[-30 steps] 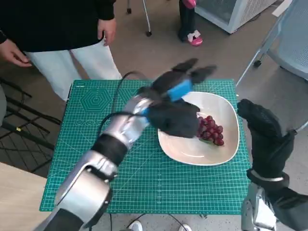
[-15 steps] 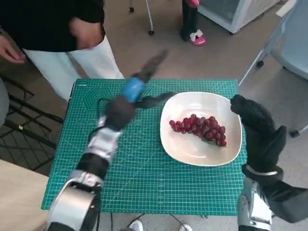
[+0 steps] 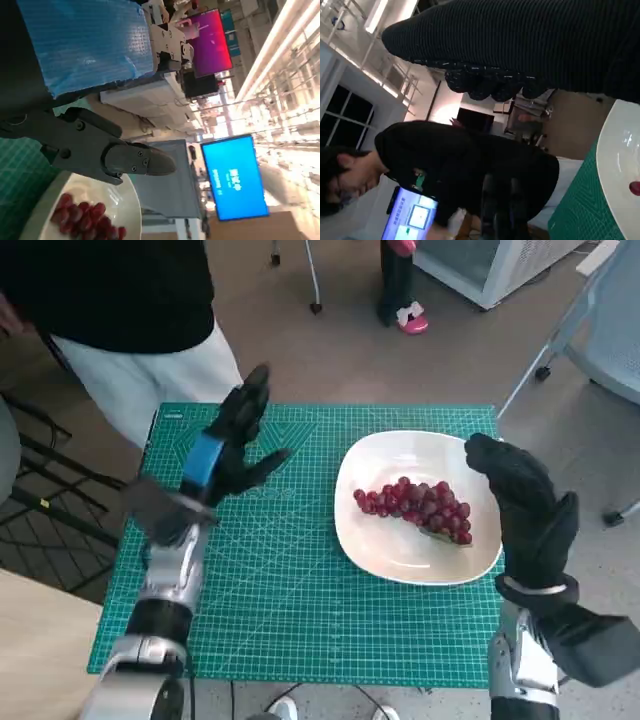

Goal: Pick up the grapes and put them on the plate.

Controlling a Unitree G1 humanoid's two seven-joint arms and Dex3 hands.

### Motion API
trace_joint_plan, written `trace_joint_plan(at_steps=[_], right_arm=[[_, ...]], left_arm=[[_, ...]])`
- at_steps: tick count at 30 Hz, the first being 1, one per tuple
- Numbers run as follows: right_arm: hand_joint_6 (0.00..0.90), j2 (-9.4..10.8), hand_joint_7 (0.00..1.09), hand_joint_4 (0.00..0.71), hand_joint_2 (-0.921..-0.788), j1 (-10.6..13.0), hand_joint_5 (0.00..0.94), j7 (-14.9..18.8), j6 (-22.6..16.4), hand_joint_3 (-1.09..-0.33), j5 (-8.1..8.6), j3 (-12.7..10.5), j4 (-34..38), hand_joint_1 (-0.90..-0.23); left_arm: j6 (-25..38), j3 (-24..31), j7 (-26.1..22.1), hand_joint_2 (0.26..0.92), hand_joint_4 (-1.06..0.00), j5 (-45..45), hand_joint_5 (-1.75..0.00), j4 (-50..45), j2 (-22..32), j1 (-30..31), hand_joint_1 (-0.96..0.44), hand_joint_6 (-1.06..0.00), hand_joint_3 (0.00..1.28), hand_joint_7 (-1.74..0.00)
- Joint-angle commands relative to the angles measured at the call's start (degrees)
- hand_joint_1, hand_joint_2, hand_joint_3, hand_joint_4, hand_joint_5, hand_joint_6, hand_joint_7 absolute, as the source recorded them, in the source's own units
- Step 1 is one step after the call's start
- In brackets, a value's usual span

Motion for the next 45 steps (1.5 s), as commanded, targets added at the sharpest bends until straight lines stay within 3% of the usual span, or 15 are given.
trace_joint_plan(at_steps=[1,22,45], right_arm=[[0.027,0.1,0.33,0.363,-0.921,-0.5,0.009,0.9,-0.2,-0.771,0.28,0.0,1.9,-0.633],[0.056,-0.7,0.29,0.375,-0.921,-3.0,0.009,3.1,-3.1,-0.769,0.3,-0.3,7.2,-0.635],[0.07,-2.2,0.26,0.374,-0.921,-3.4,0.004,4.8,-1.7,-0.776,0.98,-1.0,7.2,-0.63]], left_arm=[[2.3,0.9,-2.4,0.921,-0.06,-2.7,-0.01,-5.3,0.2,3.3,-0.45,-0.17,0.26,-0.01],[0.2,1.2,-3.6,0.921,-0.08,-2.4,-0.01,-11.2,0.0,9.1,-0.47,-0.18,0.24,-0.01],[-0.8,1.1,-5.7,0.921,-0.1,-4.4,0.0,-11.7,-1.5,11.2,-0.47,-0.21,0.24,-0.01]])
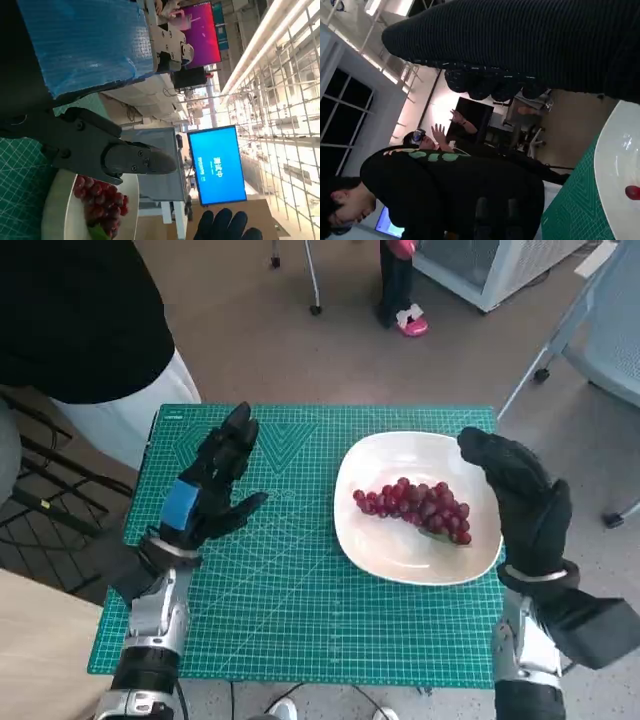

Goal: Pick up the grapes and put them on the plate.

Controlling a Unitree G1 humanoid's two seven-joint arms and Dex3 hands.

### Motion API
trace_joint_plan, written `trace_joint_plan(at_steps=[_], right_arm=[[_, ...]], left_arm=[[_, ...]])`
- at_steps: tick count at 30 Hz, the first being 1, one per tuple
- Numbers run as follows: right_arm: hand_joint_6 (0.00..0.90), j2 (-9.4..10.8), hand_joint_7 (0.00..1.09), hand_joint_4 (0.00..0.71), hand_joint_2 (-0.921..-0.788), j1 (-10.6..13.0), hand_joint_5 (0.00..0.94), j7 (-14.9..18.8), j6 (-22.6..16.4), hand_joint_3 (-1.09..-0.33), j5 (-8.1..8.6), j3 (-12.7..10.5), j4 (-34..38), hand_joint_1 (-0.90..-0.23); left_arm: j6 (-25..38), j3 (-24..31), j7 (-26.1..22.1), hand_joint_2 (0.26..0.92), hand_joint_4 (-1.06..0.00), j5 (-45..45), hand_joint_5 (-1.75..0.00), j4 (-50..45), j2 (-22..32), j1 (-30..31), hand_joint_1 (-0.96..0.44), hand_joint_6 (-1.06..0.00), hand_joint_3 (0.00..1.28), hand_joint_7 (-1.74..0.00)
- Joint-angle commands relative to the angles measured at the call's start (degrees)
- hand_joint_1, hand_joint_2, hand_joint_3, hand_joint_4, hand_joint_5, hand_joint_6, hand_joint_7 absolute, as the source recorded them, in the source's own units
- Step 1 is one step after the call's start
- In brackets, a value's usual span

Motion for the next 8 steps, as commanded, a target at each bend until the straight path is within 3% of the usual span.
trace_joint_plan(at_steps=[1,8], right_arm=[[0.07,-0.6,0.26,0.374,-0.921,0.6,0.004,0.7,0.8,-0.776,0.56,-0.3,0.8,-0.629],[0.073,-0.9,0.25,0.373,-0.921,0.6,0.003,1.5,0.9,-0.777,0.92,-0.7,1.3,-0.628]], left_arm=[[-0.9,0.1,-0.8,0.921,-0.1,-0.9,0.0,-0.4,-0.7,0.8,-0.47,-0.21,0.25,-0.01],[-1.2,0.4,-1.6,0.921,-0.09,-1.4,0.0,0.1,-0.9,1.2,-0.46,-0.22,0.25,-0.02]])
